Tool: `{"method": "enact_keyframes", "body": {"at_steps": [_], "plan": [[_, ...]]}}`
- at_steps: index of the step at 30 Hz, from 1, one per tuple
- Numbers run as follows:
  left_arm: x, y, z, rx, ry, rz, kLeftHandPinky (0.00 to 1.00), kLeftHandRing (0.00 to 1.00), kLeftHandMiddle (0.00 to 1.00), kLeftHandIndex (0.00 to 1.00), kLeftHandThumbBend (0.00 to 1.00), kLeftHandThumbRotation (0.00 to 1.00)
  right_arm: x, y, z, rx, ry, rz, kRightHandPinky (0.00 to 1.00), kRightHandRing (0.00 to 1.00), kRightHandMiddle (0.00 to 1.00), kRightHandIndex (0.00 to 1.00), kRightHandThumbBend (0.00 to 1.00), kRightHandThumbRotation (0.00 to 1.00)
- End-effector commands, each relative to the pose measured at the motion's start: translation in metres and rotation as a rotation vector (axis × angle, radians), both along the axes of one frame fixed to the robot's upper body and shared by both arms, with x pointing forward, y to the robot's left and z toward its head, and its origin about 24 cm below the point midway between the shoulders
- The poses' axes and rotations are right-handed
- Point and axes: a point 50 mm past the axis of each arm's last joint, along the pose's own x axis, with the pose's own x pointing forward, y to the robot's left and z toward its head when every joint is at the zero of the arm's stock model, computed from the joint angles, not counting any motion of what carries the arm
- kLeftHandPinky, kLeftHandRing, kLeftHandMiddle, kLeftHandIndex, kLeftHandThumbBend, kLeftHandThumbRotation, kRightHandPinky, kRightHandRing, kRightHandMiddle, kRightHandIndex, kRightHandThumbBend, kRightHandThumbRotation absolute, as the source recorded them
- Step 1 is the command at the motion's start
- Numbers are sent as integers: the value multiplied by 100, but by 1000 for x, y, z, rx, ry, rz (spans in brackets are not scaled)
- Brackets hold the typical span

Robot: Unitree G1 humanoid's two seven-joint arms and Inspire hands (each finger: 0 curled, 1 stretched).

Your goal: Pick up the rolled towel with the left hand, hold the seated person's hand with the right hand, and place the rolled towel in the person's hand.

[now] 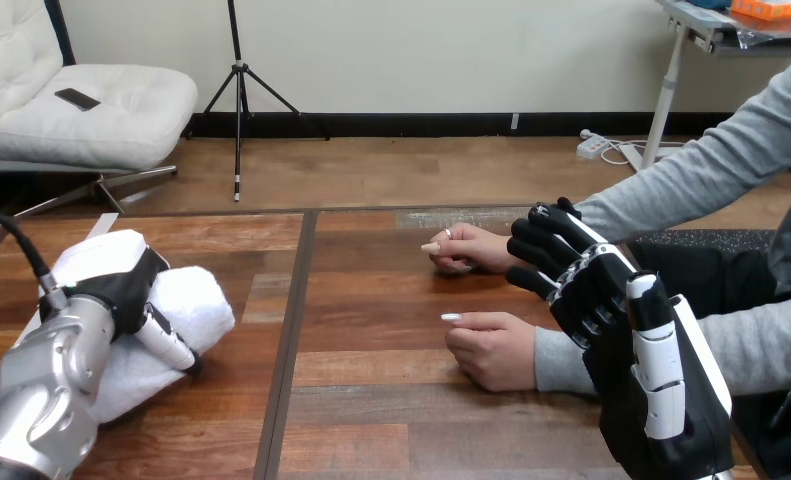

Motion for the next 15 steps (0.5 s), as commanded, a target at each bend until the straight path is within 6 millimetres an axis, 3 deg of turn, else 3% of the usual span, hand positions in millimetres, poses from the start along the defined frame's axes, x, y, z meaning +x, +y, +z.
{"method": "enact_keyframes", "body": {"at_steps": [1,15], "plan": [[6,3,32,-27,-154,-19,38,45,50,49,76,0,11,3,23,-9,-132,15,84,87,86,85,54,100],[-6,-1,40,-250,-277,-47,37,41,45,46,75,0,11,3,22,1,-124,17,84,87,86,85,55,100]]}}
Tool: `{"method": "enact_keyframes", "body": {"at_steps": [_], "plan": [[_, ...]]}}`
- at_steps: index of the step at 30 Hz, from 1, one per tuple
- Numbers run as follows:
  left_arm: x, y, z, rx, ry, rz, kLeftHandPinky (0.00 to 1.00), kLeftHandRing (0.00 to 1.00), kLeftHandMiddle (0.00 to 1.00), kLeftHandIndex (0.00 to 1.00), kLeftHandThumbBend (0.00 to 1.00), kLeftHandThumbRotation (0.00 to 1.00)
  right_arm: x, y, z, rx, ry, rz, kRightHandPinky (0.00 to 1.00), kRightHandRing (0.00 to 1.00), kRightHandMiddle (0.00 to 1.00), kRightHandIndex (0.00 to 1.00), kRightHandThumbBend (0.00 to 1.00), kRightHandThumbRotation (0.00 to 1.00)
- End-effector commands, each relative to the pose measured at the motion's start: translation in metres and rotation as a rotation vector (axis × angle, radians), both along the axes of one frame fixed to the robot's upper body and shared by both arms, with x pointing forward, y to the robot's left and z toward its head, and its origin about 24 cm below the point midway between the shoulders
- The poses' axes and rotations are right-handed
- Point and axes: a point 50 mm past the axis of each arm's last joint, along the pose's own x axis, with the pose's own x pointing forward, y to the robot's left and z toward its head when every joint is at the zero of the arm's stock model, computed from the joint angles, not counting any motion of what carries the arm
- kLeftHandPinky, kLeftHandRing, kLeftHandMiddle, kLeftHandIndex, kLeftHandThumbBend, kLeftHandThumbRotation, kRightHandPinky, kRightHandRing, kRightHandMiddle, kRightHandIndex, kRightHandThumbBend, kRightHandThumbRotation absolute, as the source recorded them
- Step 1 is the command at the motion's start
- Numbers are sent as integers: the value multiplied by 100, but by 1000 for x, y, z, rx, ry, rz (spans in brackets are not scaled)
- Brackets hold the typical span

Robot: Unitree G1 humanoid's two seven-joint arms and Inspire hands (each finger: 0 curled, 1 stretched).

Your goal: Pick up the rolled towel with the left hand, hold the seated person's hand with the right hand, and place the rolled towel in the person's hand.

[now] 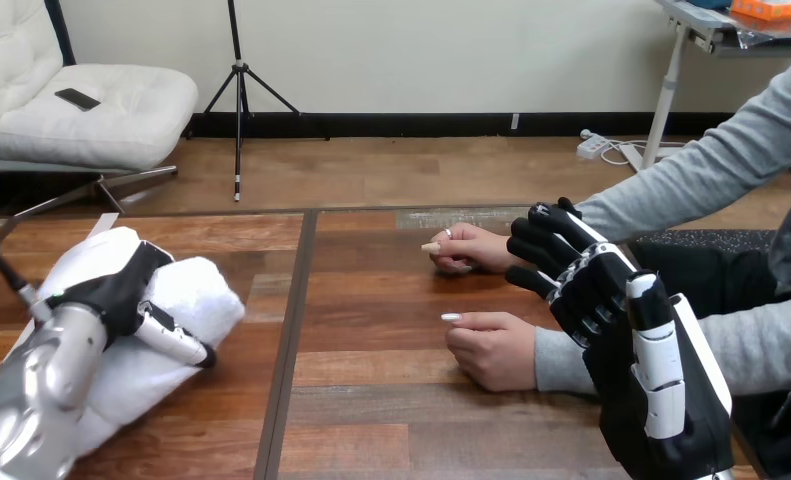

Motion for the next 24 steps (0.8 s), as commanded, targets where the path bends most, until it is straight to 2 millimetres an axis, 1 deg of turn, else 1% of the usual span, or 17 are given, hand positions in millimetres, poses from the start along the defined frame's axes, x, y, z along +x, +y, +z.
{"method": "enact_keyframes", "body": {"at_steps": [1,8,24], "plan": [[6,-5,38,-102,-206,-23,37,41,45,46,74,0,11,3,22,2,-119,16,84,87,86,85,55,100],[-1,-10,44,-209,-252,-44,37,40,44,46,71,0,12,3,20,4,-109,21,84,87,86,84,57,100],[-18,-26,50,-390,-385,-120,36,39,43,44,70,0,15,2,17,-17,-92,26,82,87,86,85,62,98]]}}
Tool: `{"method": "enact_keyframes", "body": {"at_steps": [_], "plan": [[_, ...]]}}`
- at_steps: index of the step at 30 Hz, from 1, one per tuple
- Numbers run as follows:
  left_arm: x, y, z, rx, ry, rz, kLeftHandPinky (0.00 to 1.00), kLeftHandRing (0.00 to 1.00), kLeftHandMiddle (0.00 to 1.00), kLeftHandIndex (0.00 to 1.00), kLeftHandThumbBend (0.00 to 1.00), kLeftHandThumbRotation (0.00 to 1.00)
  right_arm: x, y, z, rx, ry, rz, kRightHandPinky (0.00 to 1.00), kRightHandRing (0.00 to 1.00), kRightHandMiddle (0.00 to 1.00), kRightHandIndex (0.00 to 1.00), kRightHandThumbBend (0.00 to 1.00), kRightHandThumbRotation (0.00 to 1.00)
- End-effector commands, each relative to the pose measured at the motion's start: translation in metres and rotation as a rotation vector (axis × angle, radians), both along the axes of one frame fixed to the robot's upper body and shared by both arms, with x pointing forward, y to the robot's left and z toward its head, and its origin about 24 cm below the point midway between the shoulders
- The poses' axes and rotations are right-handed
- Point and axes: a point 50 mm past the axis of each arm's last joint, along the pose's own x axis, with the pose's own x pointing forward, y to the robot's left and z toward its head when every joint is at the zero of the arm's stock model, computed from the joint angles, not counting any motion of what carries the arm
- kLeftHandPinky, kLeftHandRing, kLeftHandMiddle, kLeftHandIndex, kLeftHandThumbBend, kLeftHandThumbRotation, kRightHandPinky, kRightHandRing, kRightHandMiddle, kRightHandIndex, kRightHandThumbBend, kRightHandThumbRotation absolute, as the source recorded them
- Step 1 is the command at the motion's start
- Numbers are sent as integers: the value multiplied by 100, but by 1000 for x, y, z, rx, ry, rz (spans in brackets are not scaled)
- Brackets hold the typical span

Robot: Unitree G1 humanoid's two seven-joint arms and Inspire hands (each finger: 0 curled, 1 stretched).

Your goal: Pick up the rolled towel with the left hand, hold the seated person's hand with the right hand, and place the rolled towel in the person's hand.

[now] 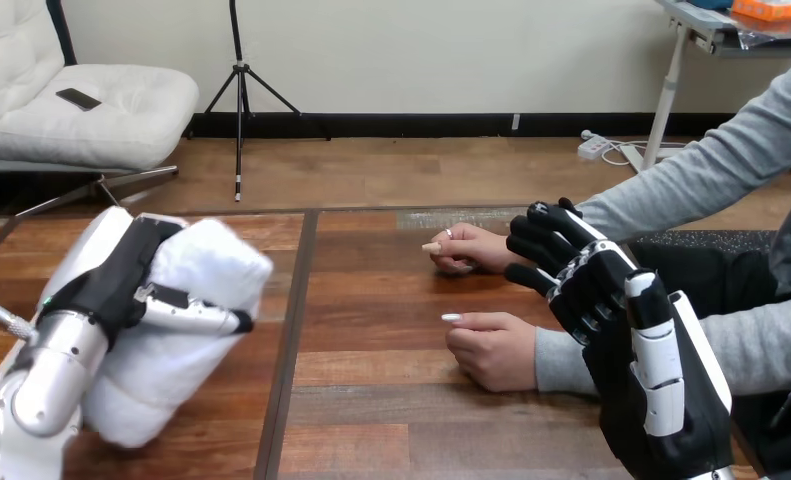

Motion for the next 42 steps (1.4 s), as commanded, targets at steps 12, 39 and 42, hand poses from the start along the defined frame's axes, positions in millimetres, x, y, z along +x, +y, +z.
{"method": "enact_keyframes", "body": {"at_steps": [12,39,42], "plan": [[-8,-24,33,-139,-283,-79,35,37,41,43,71,0,16,1,14,-38,-78,22,80,87,86,85,65,95],[-25,-41,20,-347,-412,-70,32,36,40,42,67,0,42,-14,11,-275,-130,4,74,83,85,83,67,84],[-26,-43,19,-355,-419,-69,31,35,40,42,67,0,47,-16,11,-285,-134,9,76,84,85,83,69,83]]}}
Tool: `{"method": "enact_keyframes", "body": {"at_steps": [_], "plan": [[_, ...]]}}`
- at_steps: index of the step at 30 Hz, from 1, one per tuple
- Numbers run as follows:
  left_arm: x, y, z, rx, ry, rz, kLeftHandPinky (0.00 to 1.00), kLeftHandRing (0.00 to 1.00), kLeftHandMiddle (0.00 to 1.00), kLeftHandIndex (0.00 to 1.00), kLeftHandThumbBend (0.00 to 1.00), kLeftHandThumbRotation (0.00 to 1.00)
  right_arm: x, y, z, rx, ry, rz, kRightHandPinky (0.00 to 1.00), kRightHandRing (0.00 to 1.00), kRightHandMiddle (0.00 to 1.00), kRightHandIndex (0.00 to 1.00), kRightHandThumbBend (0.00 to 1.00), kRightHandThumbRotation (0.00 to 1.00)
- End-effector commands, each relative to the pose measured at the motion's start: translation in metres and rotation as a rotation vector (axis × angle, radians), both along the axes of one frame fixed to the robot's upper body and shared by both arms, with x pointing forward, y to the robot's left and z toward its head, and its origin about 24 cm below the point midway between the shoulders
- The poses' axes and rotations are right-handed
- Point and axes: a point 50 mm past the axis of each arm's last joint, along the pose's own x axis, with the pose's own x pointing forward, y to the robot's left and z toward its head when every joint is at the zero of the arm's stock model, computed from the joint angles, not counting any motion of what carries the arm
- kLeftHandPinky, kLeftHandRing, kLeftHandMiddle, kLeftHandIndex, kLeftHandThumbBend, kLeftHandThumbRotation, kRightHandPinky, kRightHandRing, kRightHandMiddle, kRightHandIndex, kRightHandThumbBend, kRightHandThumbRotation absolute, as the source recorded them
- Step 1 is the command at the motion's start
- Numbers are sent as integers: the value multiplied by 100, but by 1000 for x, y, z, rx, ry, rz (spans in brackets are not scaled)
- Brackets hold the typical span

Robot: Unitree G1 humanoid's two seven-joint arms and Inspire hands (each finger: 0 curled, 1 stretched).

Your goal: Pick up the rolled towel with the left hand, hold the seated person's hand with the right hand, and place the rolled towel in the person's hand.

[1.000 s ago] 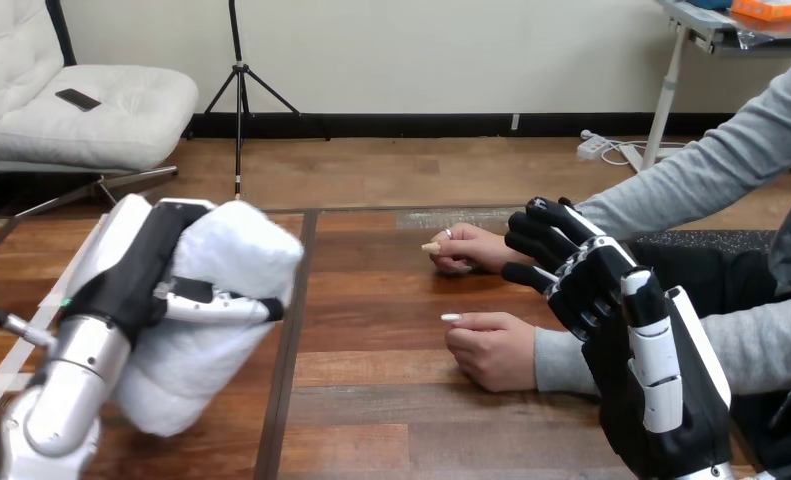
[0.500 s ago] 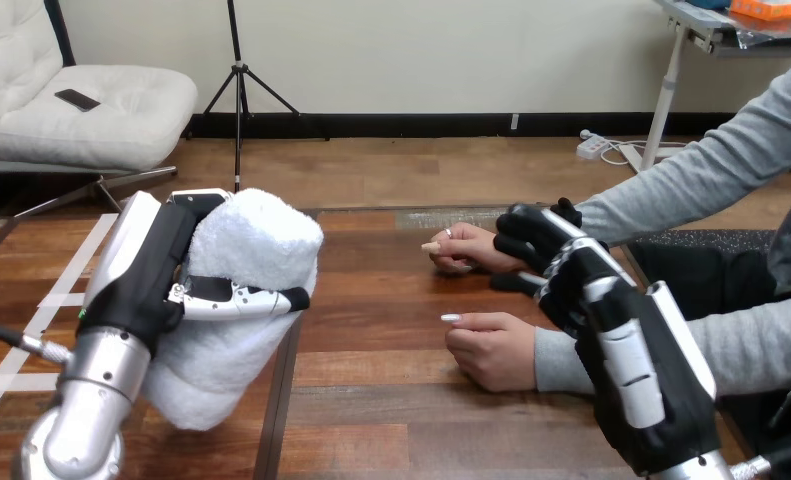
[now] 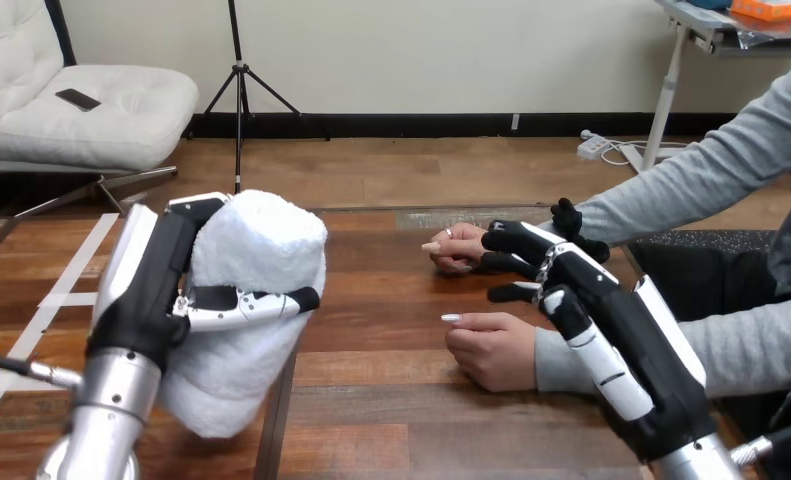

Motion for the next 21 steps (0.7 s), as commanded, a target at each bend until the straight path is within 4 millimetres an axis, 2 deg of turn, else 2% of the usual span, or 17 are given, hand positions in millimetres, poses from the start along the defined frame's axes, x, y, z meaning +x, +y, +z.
{"method": "enact_keyframes", "body": {"at_steps": [1,14,21], "plan": [[2,-3,25,-32,-154,1,31,35,39,42,67,0,22,-5,20,-34,-108,10,76,84,85,83,70,83],[-4,-7,23,-38,-155,-10,30,34,39,41,65,0,40,-18,23,-117,-96,30,80,88,89,86,97,82],[-6,-8,22,-41,-147,-12,30,34,39,41,64,0,48,-22,24,-131,-86,29,81,89,90,87,99,81]]}}
